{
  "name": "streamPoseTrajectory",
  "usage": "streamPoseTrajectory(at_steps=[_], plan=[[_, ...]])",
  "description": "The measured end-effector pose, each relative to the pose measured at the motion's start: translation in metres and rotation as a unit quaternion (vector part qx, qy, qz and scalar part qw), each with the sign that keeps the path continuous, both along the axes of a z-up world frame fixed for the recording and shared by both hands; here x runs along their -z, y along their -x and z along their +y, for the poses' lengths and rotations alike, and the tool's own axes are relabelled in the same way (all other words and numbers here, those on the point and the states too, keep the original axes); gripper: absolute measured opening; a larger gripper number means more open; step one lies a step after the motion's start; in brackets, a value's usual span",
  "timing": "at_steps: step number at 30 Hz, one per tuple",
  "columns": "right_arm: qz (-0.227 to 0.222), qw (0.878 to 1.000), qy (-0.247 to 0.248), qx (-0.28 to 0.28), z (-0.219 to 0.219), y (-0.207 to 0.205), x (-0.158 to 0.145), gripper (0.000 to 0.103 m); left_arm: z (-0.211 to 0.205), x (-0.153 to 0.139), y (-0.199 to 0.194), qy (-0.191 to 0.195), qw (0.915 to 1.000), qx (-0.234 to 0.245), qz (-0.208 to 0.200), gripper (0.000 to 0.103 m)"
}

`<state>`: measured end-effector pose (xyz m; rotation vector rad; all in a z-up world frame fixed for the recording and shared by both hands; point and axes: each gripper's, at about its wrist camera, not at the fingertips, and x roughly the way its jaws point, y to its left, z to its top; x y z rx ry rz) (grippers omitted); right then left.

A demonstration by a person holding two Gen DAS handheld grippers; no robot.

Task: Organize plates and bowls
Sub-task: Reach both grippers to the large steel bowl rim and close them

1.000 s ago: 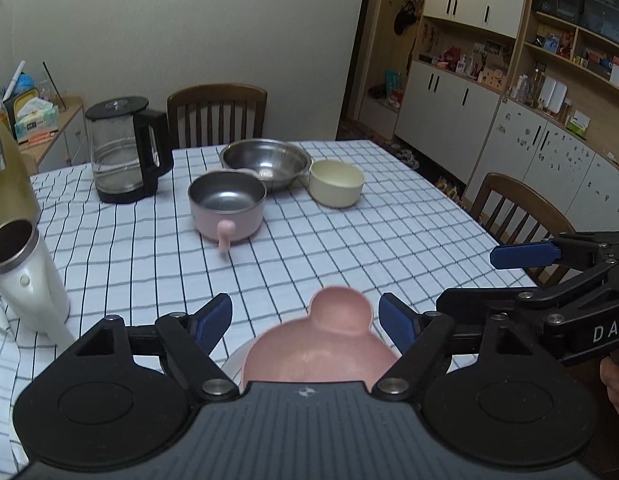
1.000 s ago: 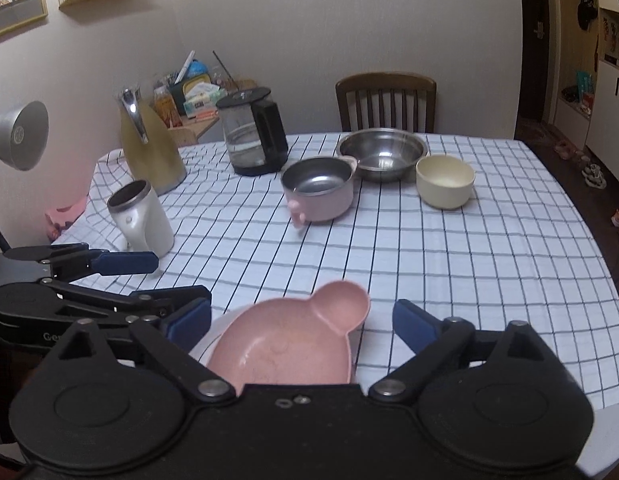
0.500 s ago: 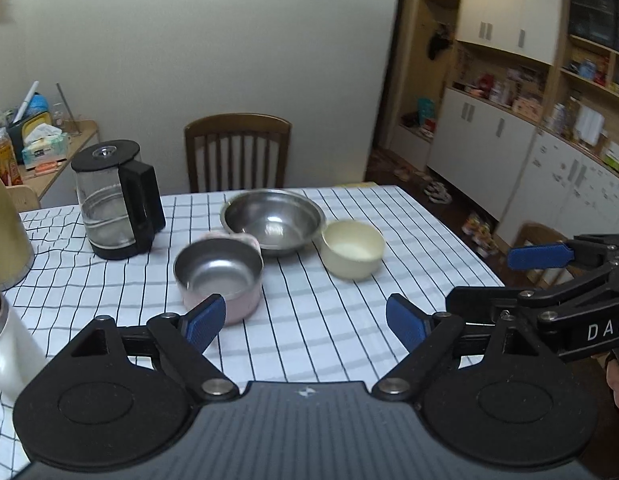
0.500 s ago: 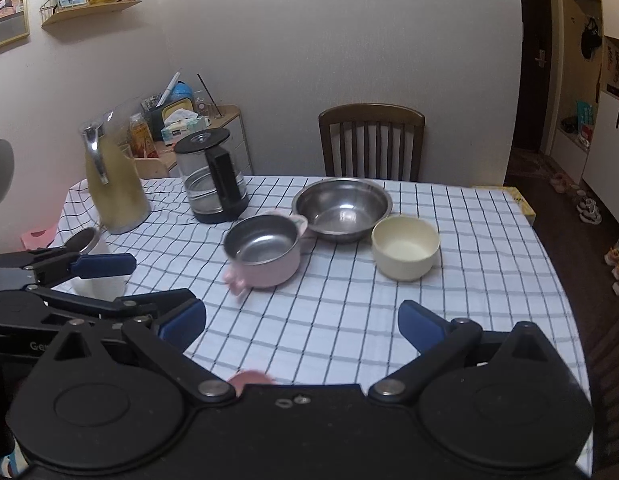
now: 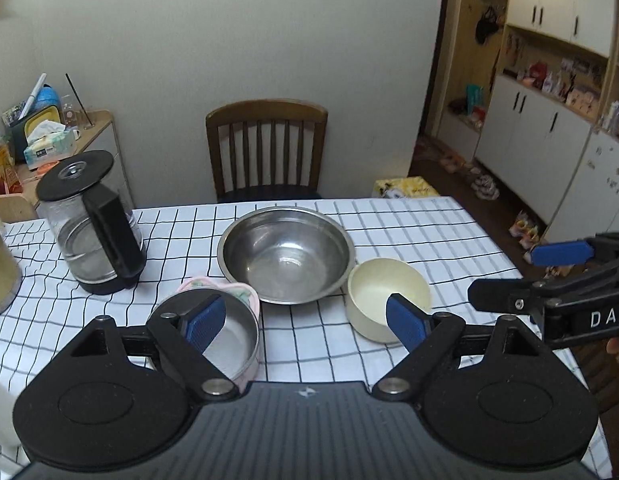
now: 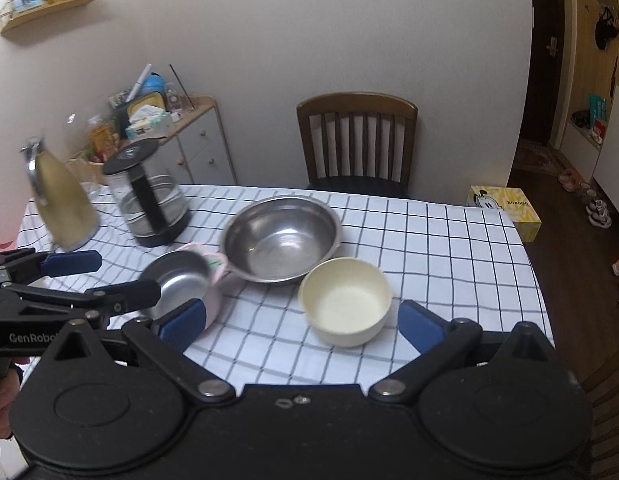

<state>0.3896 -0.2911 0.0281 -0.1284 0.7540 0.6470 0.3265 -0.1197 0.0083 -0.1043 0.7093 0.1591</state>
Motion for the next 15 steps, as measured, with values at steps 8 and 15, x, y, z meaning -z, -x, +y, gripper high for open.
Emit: streamPoseTrajectory(at_steps=[8,15], plan=[[0.001,0.999,0.032,-0.01,0.026,-0.076,0.016,0.103,0.039,0.02,-0.077,0.03,0.9973,-0.047,0.047,0.088],[-0.004,0.999,0.051,-0.001,0.062,-0.135,0.035,0.101,0.075,0.043,-0.139,0.027,0.9927,-0.086,0.08,0.088]])
